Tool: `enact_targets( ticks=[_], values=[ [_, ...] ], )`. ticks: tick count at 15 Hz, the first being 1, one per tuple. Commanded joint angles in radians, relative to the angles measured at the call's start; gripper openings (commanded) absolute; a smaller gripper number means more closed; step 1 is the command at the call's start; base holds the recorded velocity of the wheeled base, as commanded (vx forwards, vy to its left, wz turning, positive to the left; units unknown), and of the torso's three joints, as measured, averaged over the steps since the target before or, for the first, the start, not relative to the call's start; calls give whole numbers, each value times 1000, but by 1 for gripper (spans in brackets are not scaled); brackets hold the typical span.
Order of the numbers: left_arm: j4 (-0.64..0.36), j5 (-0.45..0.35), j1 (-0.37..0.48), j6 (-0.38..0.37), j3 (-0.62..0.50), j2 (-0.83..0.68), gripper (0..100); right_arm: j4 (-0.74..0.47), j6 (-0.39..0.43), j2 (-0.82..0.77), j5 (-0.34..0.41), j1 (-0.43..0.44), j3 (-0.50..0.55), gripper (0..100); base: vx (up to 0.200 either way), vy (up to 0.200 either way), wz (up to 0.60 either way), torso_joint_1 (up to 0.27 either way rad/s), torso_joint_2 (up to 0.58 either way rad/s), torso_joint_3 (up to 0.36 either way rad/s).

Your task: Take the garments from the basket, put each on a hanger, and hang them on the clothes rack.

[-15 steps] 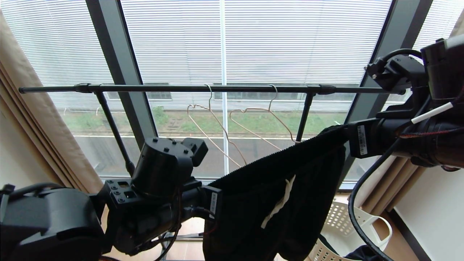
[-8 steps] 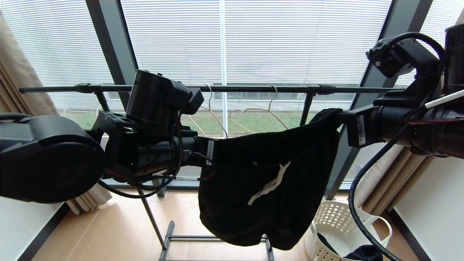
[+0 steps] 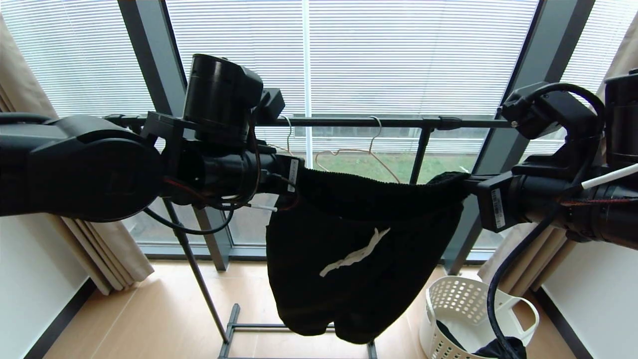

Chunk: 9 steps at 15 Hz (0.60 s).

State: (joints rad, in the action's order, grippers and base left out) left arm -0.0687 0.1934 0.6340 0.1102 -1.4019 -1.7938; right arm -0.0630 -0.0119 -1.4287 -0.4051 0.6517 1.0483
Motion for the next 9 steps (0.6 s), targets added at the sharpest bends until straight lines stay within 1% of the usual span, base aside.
enact_targets(
  ticks=[1, 4, 6, 8, 9],
  values=[
    [-11, 0, -5, 0, -69, -52, 0, -1, 26, 11, -1, 29, -34, 0, 0, 0, 0, 0, 0, 0],
    [-45, 1, -7, 0, -184, -105, 0, -1, 43, 57, -1, 135, -91, 0, 0, 0, 0, 0, 0, 0],
    [-66, 1, -7, 0, -246, -128, 0, -3, 73, 83, 0, 206, -122, 0, 0, 0, 0, 0, 0, 0],
    [-106, 1, -5, 0, -322, -157, 0, -3, 75, 85, 3, 292, -134, 0, 0, 0, 0, 0, 0, 0],
    [-125, 1, -5, 0, -354, -170, 0, -1, 72, 83, 3, 319, -136, 0, 0, 0, 0, 0, 0, 0]
  ],
)
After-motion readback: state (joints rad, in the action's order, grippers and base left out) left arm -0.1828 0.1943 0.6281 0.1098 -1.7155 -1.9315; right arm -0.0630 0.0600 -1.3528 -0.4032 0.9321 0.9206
